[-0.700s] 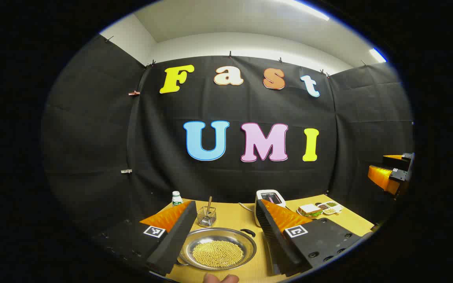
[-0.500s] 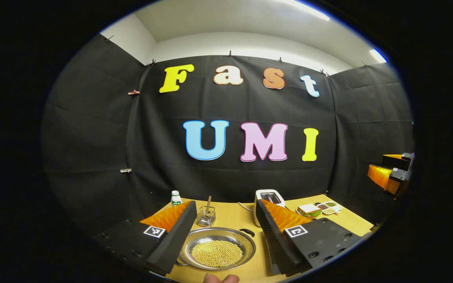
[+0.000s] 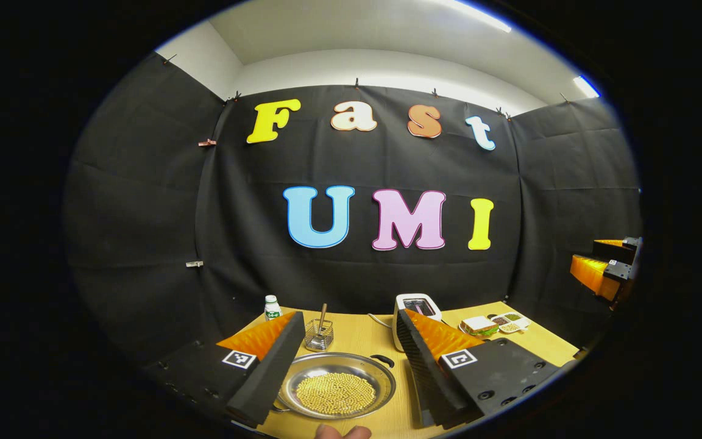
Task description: First push the handle of the pot to place it horizontally, then grasp the pot with both hands and set it on the induction cooktop.
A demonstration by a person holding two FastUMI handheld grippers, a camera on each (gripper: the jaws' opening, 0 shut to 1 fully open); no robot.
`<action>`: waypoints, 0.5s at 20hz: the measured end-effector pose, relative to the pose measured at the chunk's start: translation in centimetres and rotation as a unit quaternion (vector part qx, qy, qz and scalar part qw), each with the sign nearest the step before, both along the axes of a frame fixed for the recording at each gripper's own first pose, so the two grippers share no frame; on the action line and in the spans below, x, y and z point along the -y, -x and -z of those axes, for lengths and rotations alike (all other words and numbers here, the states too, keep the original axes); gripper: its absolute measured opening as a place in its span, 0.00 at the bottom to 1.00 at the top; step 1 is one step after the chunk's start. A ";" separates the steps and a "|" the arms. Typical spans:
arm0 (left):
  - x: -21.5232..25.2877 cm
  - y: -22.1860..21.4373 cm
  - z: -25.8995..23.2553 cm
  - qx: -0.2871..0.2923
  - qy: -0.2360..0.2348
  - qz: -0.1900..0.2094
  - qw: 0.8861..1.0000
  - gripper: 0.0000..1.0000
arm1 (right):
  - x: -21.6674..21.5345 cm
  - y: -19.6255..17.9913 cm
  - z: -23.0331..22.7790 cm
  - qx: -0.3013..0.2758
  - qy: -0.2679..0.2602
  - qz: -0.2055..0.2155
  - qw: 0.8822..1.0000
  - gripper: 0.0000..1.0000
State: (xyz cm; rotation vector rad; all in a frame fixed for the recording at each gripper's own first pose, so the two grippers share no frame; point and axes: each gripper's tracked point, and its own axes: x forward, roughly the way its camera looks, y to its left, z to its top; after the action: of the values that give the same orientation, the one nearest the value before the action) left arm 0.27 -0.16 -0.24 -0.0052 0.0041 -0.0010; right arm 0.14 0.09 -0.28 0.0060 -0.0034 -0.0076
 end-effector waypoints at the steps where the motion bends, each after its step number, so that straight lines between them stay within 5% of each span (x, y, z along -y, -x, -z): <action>1: 0.0 -0.1 0.0 0.000 0.000 0.000 1.000 0.94 | 0.0 0.0 0.0 -0.001 0.000 0.000 1.000 0.98; 10: -0.4 0.0 -0.2 0.005 -0.005 -0.003 1.000 0.94 | 0.0 -0.1 0.0 0.000 0.002 -0.003 1.000 0.98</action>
State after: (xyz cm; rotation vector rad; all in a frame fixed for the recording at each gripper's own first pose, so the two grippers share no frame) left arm 0.27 0.27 -0.03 0.0042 -0.0063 0.0047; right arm 0.27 0.11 -0.28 0.0011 -0.0035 -0.0025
